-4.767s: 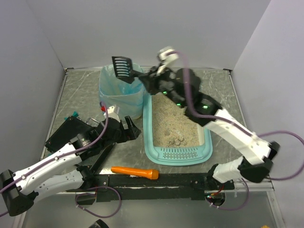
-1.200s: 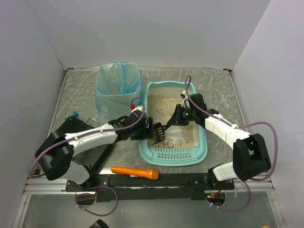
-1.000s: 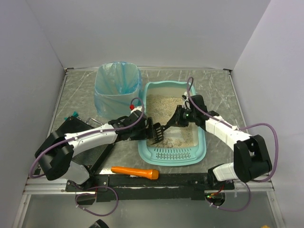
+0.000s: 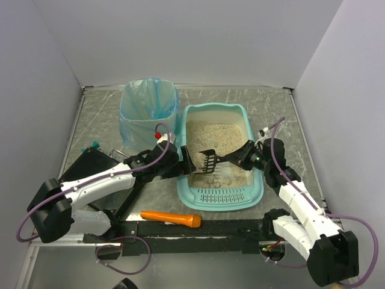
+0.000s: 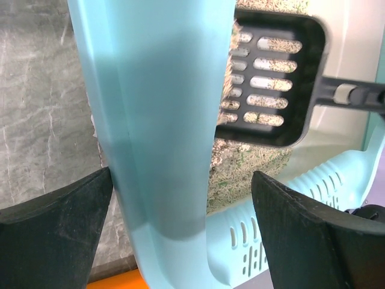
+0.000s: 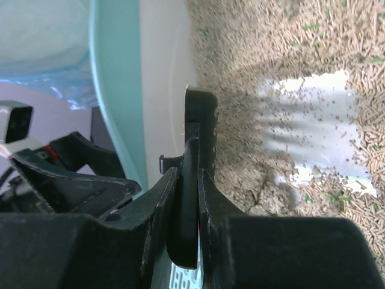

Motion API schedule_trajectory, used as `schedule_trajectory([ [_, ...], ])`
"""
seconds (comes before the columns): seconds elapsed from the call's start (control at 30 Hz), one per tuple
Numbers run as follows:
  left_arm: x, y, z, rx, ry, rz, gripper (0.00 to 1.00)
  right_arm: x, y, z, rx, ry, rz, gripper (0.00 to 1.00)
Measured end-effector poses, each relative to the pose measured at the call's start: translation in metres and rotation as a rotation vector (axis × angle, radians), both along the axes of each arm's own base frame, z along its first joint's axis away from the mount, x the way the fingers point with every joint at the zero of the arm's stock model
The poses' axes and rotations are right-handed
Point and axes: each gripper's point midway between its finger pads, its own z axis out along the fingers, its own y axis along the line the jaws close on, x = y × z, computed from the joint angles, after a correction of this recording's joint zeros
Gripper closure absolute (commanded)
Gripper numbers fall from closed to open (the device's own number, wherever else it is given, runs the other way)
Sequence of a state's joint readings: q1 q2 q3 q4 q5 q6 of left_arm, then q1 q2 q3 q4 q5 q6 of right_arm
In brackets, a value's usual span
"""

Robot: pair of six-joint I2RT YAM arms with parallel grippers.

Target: Clean the litter box

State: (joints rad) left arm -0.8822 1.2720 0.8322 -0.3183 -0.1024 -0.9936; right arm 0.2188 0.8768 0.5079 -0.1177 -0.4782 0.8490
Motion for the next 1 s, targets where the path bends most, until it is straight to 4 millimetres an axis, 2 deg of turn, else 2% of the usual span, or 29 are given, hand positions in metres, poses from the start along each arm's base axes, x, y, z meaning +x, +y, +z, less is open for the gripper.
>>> schedule_trajectory([
  [0.2,-0.002,0.003,0.008,-0.02,-0.018,0.002,0.01,0.004,-0.012,0.015,0.018,-0.053,-0.073,1.0],
  [0.33,0.001,0.001,0.025,-0.065,-0.06,0.005,0.01,0.006,-0.022,0.031,0.051,-0.119,-0.127,1.0],
  [0.57,0.004,-0.005,0.047,-0.131,-0.114,0.003,0.01,0.003,-0.034,0.048,0.129,-0.183,-0.2,1.0],
  [0.83,0.004,-0.005,0.053,-0.149,-0.122,0.007,0.01,0.002,-0.052,0.076,0.219,-0.259,-0.312,1.0],
  [1.0,0.003,-0.004,0.05,-0.148,-0.114,0.013,0.01,0.001,-0.055,0.081,0.273,-0.264,-0.341,1.0],
])
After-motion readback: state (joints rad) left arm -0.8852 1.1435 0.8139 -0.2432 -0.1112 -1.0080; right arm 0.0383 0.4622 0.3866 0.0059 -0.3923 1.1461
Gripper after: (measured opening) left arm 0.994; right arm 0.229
